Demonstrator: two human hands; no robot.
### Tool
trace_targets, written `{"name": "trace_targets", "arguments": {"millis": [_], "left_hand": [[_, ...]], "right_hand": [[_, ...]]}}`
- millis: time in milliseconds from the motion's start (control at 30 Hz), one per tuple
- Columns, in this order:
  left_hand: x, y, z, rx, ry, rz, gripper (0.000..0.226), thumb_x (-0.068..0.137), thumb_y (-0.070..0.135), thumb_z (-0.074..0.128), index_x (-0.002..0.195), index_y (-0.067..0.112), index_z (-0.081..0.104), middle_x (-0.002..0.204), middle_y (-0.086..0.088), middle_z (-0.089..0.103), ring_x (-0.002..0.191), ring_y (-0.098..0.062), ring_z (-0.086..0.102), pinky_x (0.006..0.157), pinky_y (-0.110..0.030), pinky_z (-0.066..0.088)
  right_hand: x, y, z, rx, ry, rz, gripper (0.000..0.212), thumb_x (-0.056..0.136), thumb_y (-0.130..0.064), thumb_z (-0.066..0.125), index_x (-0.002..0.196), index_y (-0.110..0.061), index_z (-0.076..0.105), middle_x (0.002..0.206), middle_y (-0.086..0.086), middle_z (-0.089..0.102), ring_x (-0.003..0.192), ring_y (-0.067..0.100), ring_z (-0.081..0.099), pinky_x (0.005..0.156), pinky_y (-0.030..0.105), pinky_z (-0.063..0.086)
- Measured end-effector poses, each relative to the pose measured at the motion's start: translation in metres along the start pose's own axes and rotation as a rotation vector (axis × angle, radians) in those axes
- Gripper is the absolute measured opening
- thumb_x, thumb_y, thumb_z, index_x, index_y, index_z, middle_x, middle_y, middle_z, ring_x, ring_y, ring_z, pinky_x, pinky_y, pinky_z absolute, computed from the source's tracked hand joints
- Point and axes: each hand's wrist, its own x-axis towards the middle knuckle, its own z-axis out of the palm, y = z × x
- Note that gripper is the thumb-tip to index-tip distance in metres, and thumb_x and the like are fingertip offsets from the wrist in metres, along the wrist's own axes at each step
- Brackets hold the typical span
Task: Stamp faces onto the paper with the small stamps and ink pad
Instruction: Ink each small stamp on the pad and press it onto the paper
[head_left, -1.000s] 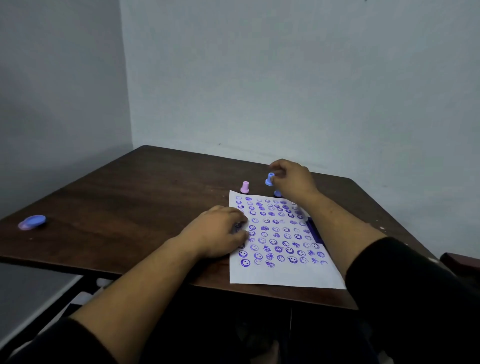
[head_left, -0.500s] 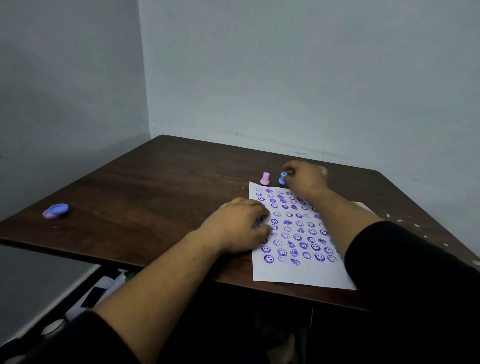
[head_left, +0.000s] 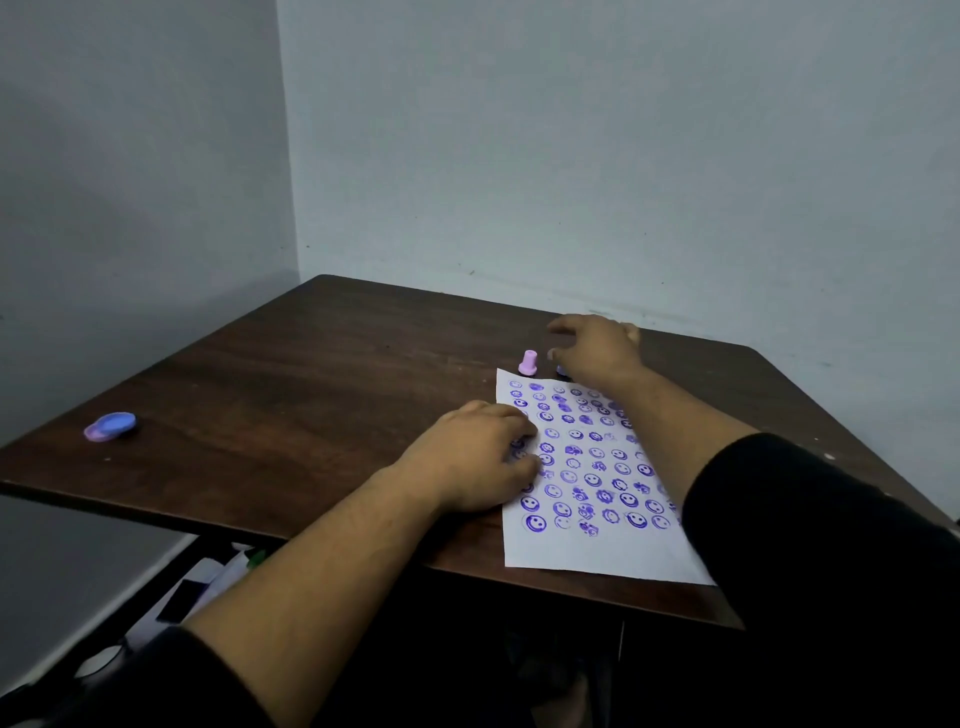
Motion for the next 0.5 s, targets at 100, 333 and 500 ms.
{"name": "trace_targets", "arguments": {"millis": [100, 333, 500], "left_hand": [[0.000, 0.001, 0.000, 0.001, -0.002, 0.000, 0.053, 0.090, 0.053, 0.050, 0.136, 0.028, 0.057, 0.139, 0.011, 0.057, 0.126, -0.017, 0.047, 0.107, -0.036, 0.038], [0.000, 0.000, 0.001, 0.003, 0.000, 0.001, 0.053, 0.090, 0.053, 0.051, 0.137, 0.028, 0.056, 0.140, 0.011, 0.055, 0.128, -0.016, 0.045, 0.109, -0.037, 0.036], [0.000, -0.001, 0.001, 0.005, 0.002, 0.007, 0.053, 0.090, 0.053, 0.050, 0.136, 0.028, 0.057, 0.140, 0.011, 0.056, 0.127, -0.016, 0.046, 0.109, -0.037, 0.037]], "right_hand": [[-0.002, -0.010, 0.005, 0.006, -0.021, -0.064, 0.041, 0.086, -0.051, 0.073, 0.126, -0.045, 0.070, 0.127, -0.018, 0.075, 0.135, 0.009, 0.055, 0.116, 0.040, 0.019], [-0.003, -0.022, 0.013, -0.088, -0.050, -0.119, 0.018, 0.098, -0.035, 0.063, 0.109, -0.039, 0.076, 0.103, -0.019, 0.078, 0.117, 0.009, 0.064, 0.116, 0.048, 0.023], [-0.009, -0.023, 0.011, 0.024, -0.002, -0.025, 0.017, 0.097, -0.029, 0.058, 0.107, -0.035, 0.070, 0.089, -0.021, 0.079, 0.113, 0.007, 0.061, 0.113, 0.042, 0.026]]}}
